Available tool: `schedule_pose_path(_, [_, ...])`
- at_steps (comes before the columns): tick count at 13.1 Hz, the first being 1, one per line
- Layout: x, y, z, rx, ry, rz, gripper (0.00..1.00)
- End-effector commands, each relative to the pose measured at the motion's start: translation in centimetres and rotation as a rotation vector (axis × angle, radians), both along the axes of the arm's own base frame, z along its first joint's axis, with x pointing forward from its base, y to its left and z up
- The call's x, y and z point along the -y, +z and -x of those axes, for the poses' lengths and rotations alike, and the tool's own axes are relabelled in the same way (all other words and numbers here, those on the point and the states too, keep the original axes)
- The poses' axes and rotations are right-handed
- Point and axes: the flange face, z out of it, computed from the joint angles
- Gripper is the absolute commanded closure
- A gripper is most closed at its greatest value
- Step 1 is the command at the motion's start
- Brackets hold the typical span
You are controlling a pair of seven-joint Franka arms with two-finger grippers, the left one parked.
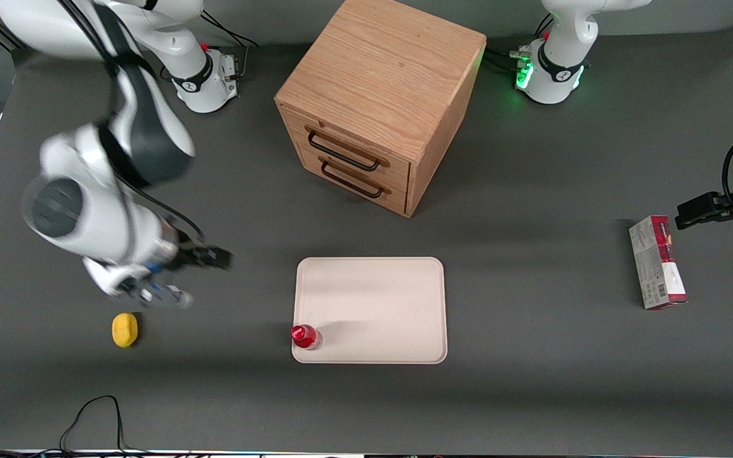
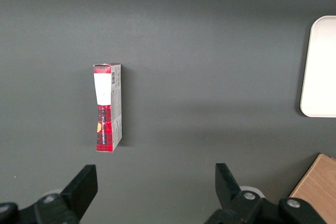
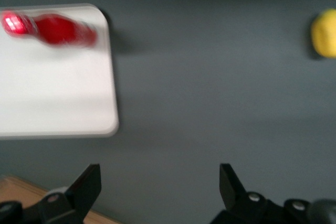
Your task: Place coke bottle on tray
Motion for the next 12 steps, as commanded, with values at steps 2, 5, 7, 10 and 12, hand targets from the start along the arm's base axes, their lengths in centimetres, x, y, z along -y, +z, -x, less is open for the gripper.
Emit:
schedule_pose_path(2, [7.6, 4.9, 10.6, -0.01, 0.122, -0.03, 0.0])
schedule_pose_path(5, [10.1, 11.0, 12.9, 0.004, 0.175, -0.043, 0.0])
schedule_pose_path(7, [10.0, 11.9, 11.7, -0.013, 0.178, -0.039, 0.0])
schedule_pose_path(10, [9.5, 12.2, 11.1, -0.025, 0.186, -0.039, 0.0])
schedule_pose_path(12, [9.5, 12.3, 11.1, -0.023, 0.187, -0.039, 0.0])
